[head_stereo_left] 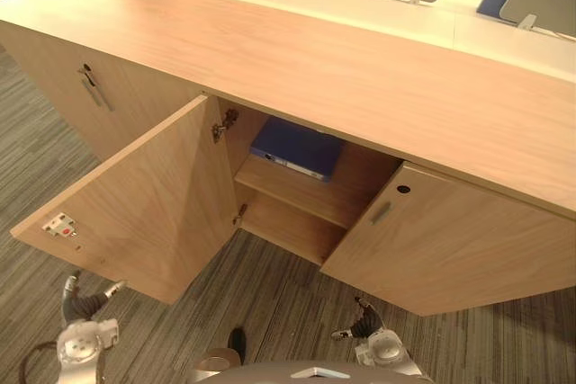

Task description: Walk over to the cabinet, pick up the folder, carry it to the office cabinet, place the folder inside the office cabinet, then close the office cabinet door

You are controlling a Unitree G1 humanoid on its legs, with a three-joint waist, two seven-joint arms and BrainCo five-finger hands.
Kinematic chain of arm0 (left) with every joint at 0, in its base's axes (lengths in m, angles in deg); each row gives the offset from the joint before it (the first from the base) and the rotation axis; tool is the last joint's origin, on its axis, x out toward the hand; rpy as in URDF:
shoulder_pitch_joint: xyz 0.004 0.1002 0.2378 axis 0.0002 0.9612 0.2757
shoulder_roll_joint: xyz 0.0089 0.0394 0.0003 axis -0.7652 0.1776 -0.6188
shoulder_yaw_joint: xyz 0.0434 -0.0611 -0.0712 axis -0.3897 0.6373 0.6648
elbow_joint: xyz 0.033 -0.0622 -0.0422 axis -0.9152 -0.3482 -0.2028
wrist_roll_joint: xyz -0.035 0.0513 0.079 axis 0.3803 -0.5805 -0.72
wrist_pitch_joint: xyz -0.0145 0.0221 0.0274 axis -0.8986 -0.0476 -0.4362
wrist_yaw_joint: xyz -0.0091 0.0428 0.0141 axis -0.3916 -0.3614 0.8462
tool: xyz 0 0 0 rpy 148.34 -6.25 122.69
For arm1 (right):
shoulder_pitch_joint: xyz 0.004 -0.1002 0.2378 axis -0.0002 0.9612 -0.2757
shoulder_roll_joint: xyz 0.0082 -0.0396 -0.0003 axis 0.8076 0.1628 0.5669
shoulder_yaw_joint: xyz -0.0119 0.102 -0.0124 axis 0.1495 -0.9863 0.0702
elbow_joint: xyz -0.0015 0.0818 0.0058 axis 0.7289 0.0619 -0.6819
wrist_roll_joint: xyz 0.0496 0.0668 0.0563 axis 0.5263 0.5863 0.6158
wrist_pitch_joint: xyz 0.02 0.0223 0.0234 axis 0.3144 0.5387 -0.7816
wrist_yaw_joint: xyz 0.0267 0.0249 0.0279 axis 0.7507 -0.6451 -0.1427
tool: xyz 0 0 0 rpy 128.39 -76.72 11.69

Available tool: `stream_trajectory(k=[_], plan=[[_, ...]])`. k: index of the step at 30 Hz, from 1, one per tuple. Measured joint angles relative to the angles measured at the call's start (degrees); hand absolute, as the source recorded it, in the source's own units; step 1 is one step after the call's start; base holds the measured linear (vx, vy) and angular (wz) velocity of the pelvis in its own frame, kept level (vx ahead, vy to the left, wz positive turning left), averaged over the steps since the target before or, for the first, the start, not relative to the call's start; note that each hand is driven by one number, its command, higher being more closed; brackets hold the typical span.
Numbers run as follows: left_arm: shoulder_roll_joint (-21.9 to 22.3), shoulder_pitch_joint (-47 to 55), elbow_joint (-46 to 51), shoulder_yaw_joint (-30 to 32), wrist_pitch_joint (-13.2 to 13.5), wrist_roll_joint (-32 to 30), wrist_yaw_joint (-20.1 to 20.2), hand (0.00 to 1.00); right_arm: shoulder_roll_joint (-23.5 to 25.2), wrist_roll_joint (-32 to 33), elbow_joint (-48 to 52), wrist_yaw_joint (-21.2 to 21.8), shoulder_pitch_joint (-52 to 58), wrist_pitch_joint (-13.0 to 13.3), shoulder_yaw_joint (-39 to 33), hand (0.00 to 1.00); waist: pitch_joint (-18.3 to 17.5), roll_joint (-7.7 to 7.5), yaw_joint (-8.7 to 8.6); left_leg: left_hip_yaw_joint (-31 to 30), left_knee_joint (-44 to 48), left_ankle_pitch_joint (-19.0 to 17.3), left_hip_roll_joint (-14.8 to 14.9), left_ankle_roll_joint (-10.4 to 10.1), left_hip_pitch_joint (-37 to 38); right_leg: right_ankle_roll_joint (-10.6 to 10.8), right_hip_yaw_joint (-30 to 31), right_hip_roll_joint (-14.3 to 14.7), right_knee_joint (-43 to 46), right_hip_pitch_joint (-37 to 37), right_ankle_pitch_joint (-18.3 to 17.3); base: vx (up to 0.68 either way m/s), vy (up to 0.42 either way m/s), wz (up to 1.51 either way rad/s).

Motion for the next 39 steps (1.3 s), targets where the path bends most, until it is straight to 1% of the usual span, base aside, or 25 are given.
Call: stream_trajectory(k=[4, 6, 9, 12, 14, 16, 19, 22, 26, 29, 31, 34, 35, 36, 39], plan=[[0.1, -0.5, 0.0, -1.8, 0.1, 0.0, 1.1, 0.0, 0.3, 0.0, 1.2, 0.1, -0.5, 0.0, 0.0, 0.0, 0.0, 0.07, -0.46, 1.1, 0.0, -0.2, 0.3, -0.2, 1.0, 0.0, 1.6, 0.2, -0.1, 0.3, 0.0, -0.07, -0.021, -0.22], [0.5, -1.5, 0.0, -2.6, 0.3, -0.1, 2.2, 0.0, 0.2, 0.0, 1.5, 0.1, 0.0, -0.4, -0.1, 0.0, -0.1, 0.06, -1.29, 1.3, 0.0, -0.4, 0.5, -0.5, 0.9, 0.0, 2.1, 0.3, -0.1, 0.0, 0.0, -0.09, -0.02, -0.07], [2.0, -2.0, 0.0, -4.0, 0.6, -0.1, 3.5, 0.0, 0.2, 0.0, 1.5, 0.3, 1.5, -1.0, -1.0, 0.0, -0.1, 0.05, -1.94, 1.6, 0.0, -0.3, 0.5, -0.4, 0.9, -0.2, 2.8, 0.3, -0.2, -0.6, -0.3, -0.09, -0.009, -0.11], [2.2, -2.3, 0.0, -5.8, 0.6, -0.2, 4.5, 0.0, 0.2, 0.0, 1.5, 1.2, 2.2, -1.1, -1.9, 0.0, -0.3, -0.18, -2.15, 1.6, 0.0, -0.3, 0.4, -0.4, 0.8, 0.2, 2.9, 0.2, -0.5, -0.6, -0.5, -0.03, -0.004, -0.01], [2.2, -2.4, 0.0, -5.8, 0.6, -0.2, 4.5, 0.0, 0.2, 0.0, 1.5, 1.2, 2.1, -1.1, -2.2, 0.0, -0.4, -0.34, -2.15, 1.4, 0.0, -0.3, 0.4, -0.4, 0.6, 0.3, 2.8, 0.2, -0.6, -0.8, -0.5, 0.01, -0.007, 0.02], [2.2, -2.4, 0.0, -5.8, 0.6, -0.8, 4.5, 0.0, 0.2, 0.0, 1.5, 1.2, 2.0, -1.1, -2.2, 0.0, -0.6, -0.54, -2.09, 1.1, 0.0, -0.1, 0.2, 0.0, 0.1, 1.1, 2.6, 0.2, -0.8, -0.8, 0.1, 0.05, -0.018, 0.06], [2.2, -2.1, 0.0, -6.2, 0.6, -1.6, 4.5, 0.0, 0.2, 0.0, 1.5, 1.2, 1.6, -1.1, -2.2, 0.0, -0.8, -0.82, -2.06, 1.0, 0.0, -0.1, 0.0, 0.0, 0.0, 1.2, 2.6, 0.0, -0.8, -0.5, 0.1, 0.08, -0.018, 0.05], [2.3, -1.9, -1.0, -7.9, 0.6, -2.4, 4.5, 0.0, 0.3, -0.1, 1.5, 1.2, 0.3, -1.1, -2.2, 0.0, -0.8, -0.85, -2.09, 1.0, 0.0, -0.1, 0.0, 0.0, 0.1, 1.1, 2.6, 0.0, -0.7, -0.4, 0.2, 0.02, -0.014, 0.05], [3.6, -1.8, -3.8, -7.9, 0.6, -2.9, 4.2, 0.0, 0.4, -0.2, 1.4, 1.2, -0.9, -1.1, -2.2, 0.0, -0.7, -0.79, -2.18, 0.8, 0.0, 0.0, 0.2, 0.0, 0.5, 1.0, 2.6, 0.1, 0.2, -0.5, 0.2, -0.04, -0.017, 0.0], [4.3, -1.6, -5.6, -7.8, 0.5, -3.6, 3.1, 0.0, 0.4, -0.2, 1.3, 1.1, -0.7, -1.1, -2.2, 0.0, -0.7, -0.76, -2.3, 0.1, -0.1, 0.0, 0.3, 0.0, 0.6, 1.0, 2.5, 0.2, 0.9, -0.5, 0.2, -0.08, -0.012, 0.05], [4.3, -1.4, -7.0, -6.8, 0.4, -3.6, 2.9, 0.0, 0.4, -0.2, 0.9, 1.1, -0.3, -1.1, -2.2, 0.0, -0.7, -0.74, -2.74, -0.5, -0.1, -0.2, 0.3, -0.2, 0.5, 0.9, 1.9, 0.2, 0.9, -0.4, 0.2, -0.09, -0.007, 0.14], [4.3, -0.9, -7.5, -2.8, 0.2, -3.6, 2.1, 0.0, 0.4, -0.1, 0.2, 1.1, 0.0, -1.1, -2.4, 0.0, -0.7, -0.73, -3.11, -1.0, -0.1, -0.2, 0.2, -0.2, 0.1, 0.4, 1.3, 0.2, 0.8, -0.6, -0.3, -0.1, -0.014, 0.1], [4.3, -0.7, -7.5, -1.2, 0.1, -3.6, 1.6, 0.0, 0.4, -0.1, 0.1, 1.1, 0.2, -1.1, -2.8, 0.0, -0.5, -0.45, -3.08, -1.1, -0.1, 0.0, 0.2, -0.2, 0.1, 0.3, 1.2, 0.1, 0.5, -0.5, -0.9, -0.11, -0.01, 0.09], [4.3, -0.6, -7.5, 0.3, 0.0, -3.6, 1.2, 0.0, 0.4, -0.1, 0.1, 1.1, 0.5, -1.1, -2.9, 0.0, -0.6, -0.57, -3.06, -1.1, -0.1, 0.2, 0.2, -0.1, 0.1, 0.9, 1.2, -0.1, 0.4, -0.4, -1.4, -0.09, -0.009, 0.08], [4.2, -0.2, -7.5, 3.6, -0.1, -3.5, 0.4, 0.0, 0.4, 0.0, 0.1, 1.1, 0.5, -1.1, -3.2, 0.0, -0.5, -0.53, -2.97, -1.3, -0.1, 0.2, 0.0, -0.1, -0.1, 1.4, 1.2, -0.2, 0.3, -0.4, -1.7, 0.0, -0.009, 0.06]])
